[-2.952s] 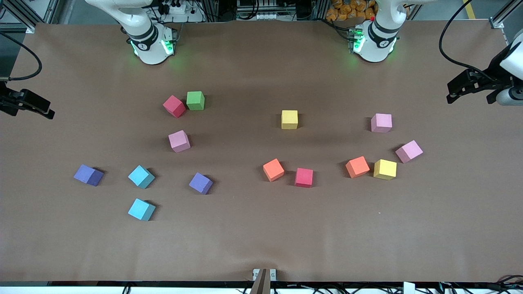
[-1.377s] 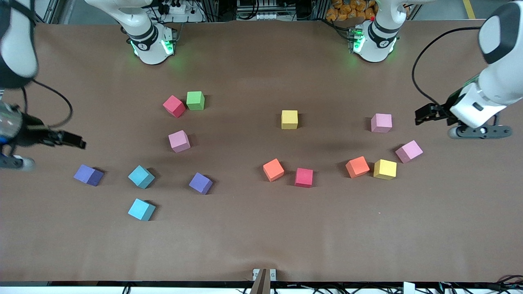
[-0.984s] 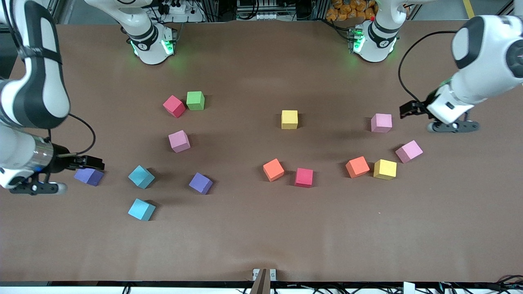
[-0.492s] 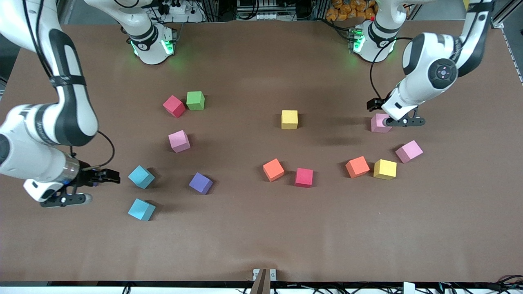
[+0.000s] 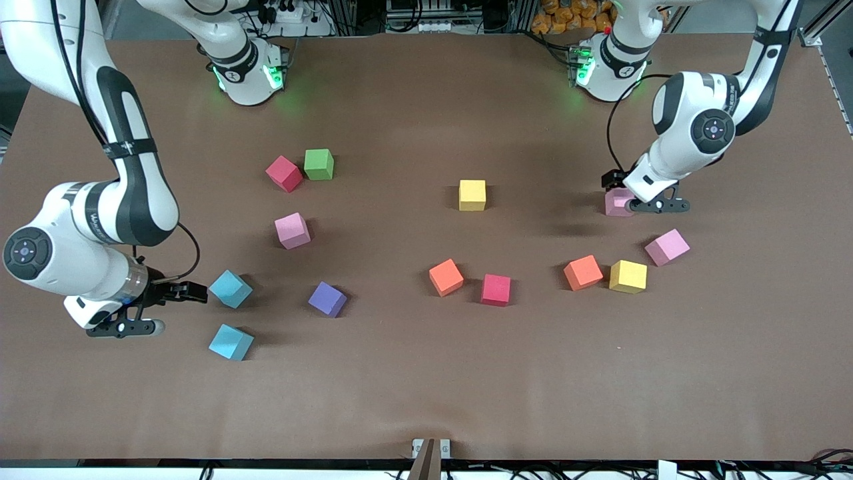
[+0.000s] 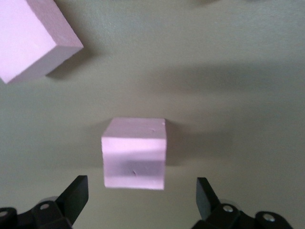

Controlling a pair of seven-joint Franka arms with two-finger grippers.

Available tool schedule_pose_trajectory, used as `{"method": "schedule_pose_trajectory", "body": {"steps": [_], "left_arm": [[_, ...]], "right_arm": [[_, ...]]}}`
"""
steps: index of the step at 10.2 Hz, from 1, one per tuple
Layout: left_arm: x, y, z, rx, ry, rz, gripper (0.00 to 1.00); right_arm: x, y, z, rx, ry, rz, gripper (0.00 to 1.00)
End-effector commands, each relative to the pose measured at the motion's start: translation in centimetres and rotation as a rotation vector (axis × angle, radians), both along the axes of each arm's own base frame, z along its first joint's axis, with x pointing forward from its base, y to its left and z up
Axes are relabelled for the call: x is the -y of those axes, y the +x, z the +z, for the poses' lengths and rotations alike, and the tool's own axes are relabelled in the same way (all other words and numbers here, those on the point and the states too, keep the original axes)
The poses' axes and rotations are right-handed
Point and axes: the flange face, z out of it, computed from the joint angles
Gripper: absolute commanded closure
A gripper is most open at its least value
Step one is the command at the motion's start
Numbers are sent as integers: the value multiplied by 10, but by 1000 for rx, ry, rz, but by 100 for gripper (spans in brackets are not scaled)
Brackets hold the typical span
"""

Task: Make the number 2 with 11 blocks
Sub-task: 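Grasp the cyan cube with the right gripper while the left gripper grasps pink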

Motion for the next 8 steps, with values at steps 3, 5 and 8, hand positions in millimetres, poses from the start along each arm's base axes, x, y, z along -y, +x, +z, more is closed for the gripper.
{"method": "schedule_pose_trajectory", "body": {"steps": [3,5,8], "left_arm": [[-15,4,-34,-6,-13,-39,0],[-12,3,-38,-10,-12,-31,0],[-9,1,-42,-20,-12,-30,0]], "right_arm": [[-11,-10,-22,-32,5,-340,0],[-11,-11,-38,-65,-6,-589,0],[-7,-14,-76,-117,-3,-693,0]]}}
